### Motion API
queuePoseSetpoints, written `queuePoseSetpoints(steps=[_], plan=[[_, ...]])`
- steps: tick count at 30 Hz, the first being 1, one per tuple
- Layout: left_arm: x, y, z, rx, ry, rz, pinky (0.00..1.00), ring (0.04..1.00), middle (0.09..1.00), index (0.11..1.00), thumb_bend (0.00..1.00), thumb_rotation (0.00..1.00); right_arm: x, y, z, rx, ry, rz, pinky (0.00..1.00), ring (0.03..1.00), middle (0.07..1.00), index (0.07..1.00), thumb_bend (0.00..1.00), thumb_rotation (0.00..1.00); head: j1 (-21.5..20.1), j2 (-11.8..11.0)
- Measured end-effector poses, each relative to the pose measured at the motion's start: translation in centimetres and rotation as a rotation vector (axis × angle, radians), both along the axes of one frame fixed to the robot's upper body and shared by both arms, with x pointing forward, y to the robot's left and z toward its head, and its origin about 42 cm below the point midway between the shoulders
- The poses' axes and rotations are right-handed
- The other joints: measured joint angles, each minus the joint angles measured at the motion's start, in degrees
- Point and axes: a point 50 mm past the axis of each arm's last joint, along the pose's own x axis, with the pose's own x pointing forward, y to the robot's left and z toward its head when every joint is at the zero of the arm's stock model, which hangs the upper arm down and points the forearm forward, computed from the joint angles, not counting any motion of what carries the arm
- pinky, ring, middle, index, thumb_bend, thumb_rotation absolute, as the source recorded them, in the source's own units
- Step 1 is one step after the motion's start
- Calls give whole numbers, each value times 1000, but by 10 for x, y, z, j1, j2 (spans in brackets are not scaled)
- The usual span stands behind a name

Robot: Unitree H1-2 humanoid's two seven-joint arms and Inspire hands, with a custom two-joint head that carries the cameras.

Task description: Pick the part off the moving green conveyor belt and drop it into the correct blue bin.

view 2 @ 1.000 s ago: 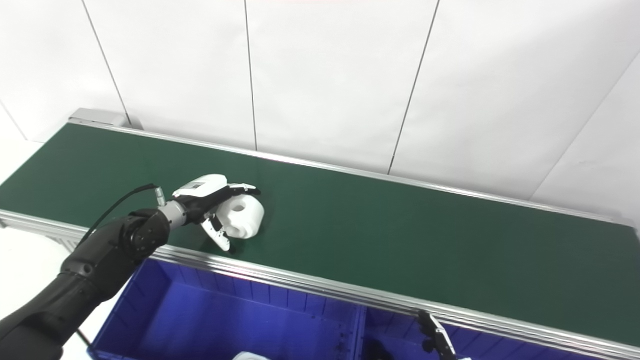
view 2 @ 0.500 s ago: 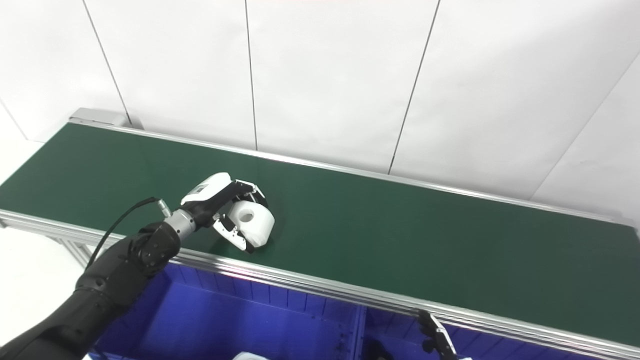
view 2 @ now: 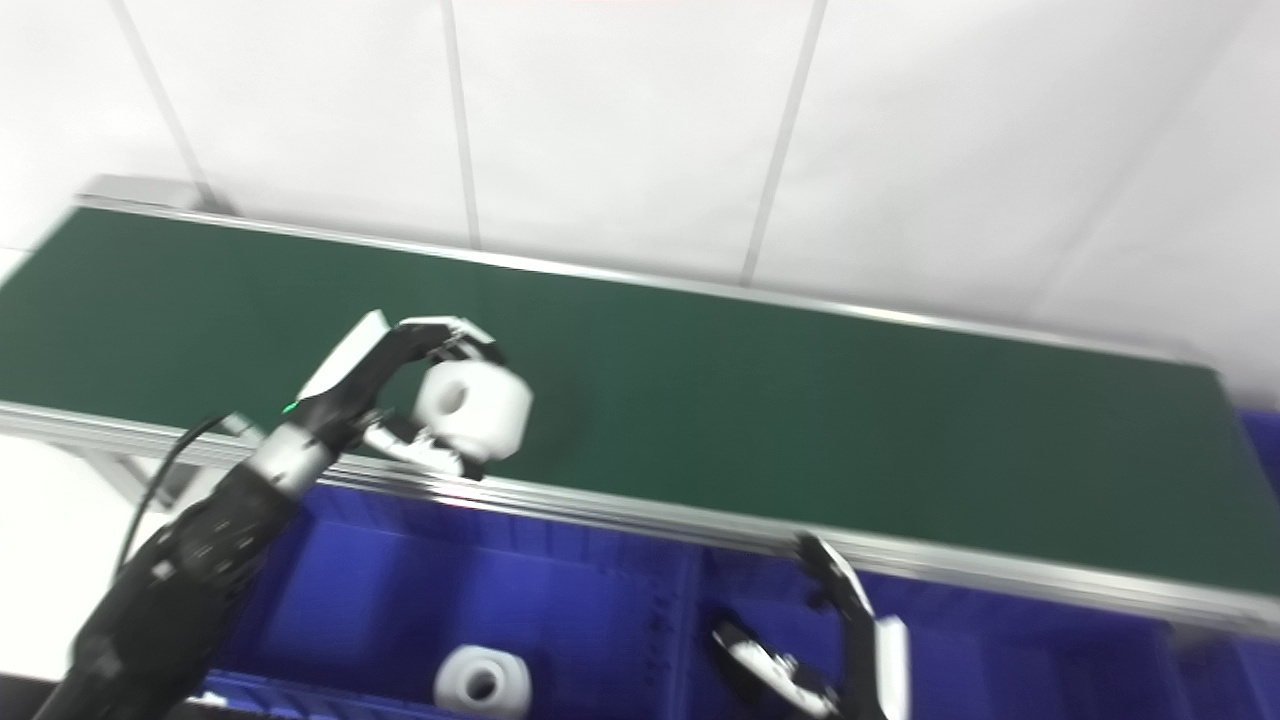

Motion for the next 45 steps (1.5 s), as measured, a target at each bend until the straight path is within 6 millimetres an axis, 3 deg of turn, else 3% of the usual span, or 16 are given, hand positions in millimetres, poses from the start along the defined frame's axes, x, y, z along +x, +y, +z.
queuePoseSetpoints(steps=[3,6,14,21,27,28,30,35,38,45], plan=[[-22,0,-18,0,49,-4,448,442,497,511,500,0,-1,2,2,6,-4,-6,738,781,790,809,731,320,-5,13],[-44,-6,-39,0,108,-13,438,433,496,518,499,0,-3,3,4,11,-2,-1,740,780,786,806,735,312,-6,12],[-81,-43,-92,9,273,-53,454,430,497,520,499,0,-2,7,4,9,5,7,728,771,779,805,743,342,-11,11],[-82,-54,-98,61,289,-87,478,430,495,528,498,0,-4,4,4,-12,10,-2,715,759,772,796,749,340,-10,6],[-75,-76,-99,105,320,-87,499,428,500,541,498,0,-4,6,4,-14,11,1,717,759,774,799,744,348,-11,4],[-74,-80,-101,126,326,-85,608,627,677,687,585,67,-4,6,4,-14,11,2,720,761,773,798,745,340,-12,2],[-72,-87,-107,194,339,-93,742,824,859,838,660,216,-4,7,4,-12,11,3,720,761,772,795,749,336,-13,2],[-73,-87,-114,266,339,-90,824,937,976,942,756,370,-4,8,3,-10,15,1,709,754,771,795,750,353,-14,1],[-72,-84,-113,250,341,-71,814,929,973,989,801,426,-4,8,3,-19,15,2,708,753,770,795,747,366,-18,-2],[-80,-80,-115,120,400,-93,830,931,972,990,849,487,-3,12,2,-12,18,1,732,771,786,806,795,343,-37,-11]])
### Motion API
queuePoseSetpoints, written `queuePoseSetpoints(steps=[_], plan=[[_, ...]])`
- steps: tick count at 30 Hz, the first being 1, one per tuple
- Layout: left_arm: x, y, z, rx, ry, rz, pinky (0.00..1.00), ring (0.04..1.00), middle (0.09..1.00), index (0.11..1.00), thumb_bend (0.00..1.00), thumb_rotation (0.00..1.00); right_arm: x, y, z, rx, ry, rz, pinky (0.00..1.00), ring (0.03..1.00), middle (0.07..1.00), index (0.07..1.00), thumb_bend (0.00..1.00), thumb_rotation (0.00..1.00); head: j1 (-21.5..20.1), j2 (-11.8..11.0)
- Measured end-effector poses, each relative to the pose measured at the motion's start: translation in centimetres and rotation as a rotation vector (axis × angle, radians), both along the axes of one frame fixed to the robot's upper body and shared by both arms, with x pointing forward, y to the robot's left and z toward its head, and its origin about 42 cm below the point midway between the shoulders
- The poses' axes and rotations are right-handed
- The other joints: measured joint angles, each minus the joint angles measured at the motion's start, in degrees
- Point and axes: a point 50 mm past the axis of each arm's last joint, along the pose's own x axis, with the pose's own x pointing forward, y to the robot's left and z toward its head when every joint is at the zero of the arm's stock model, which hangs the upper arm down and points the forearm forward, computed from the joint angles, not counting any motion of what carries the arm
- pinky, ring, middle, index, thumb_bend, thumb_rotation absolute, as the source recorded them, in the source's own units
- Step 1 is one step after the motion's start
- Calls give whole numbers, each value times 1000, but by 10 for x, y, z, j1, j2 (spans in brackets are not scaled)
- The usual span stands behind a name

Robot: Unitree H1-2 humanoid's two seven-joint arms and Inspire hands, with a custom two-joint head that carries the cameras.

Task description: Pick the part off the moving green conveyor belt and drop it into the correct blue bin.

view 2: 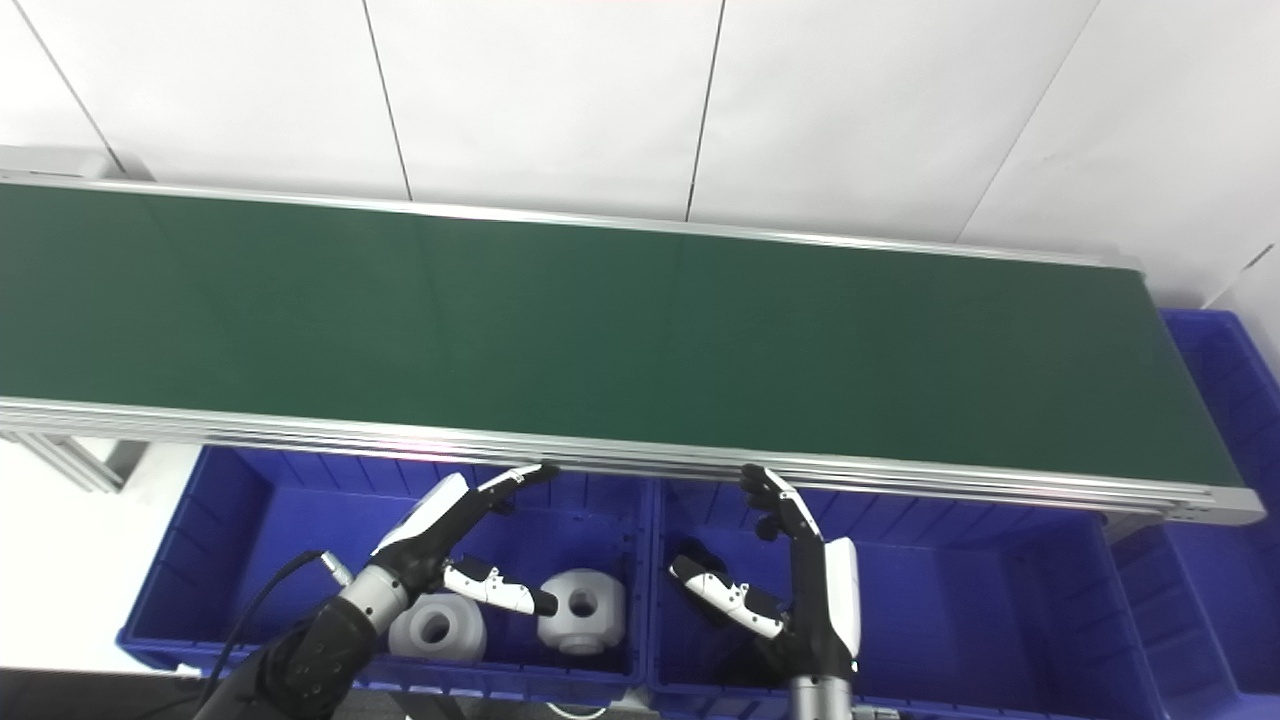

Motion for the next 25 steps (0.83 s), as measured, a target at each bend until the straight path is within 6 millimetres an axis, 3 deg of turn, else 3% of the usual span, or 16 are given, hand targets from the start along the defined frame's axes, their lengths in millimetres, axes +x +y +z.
queuePoseSetpoints(steps=[8,11,15,19,25], plan=[[-18,-2,1,-244,21,49,893,957,990,990,829,435,-2,-1,-3,130,35,11,753,809,813,825,879,315,-4,2],[-18,-3,2,-264,21,59,915,974,996,996,822,444,-3,-2,-2,171,41,20,762,818,820,829,893,309,-7,2],[-17,0,0,-271,28,80,864,949,983,973,836,416,-6,-2,-3,187,50,31,763,818,823,832,914,327,-4,2],[-20,0,-5,-264,45,76,868,943,977,965,828,399,-7,-4,-4,214,61,40,782,828,835,839,922,267,-4,1],[-20,-1,-5,-266,49,77,859,931,961,950,821,374,-7,-6,-4,225,64,46,764,825,834,838,920,270,-4,3]])
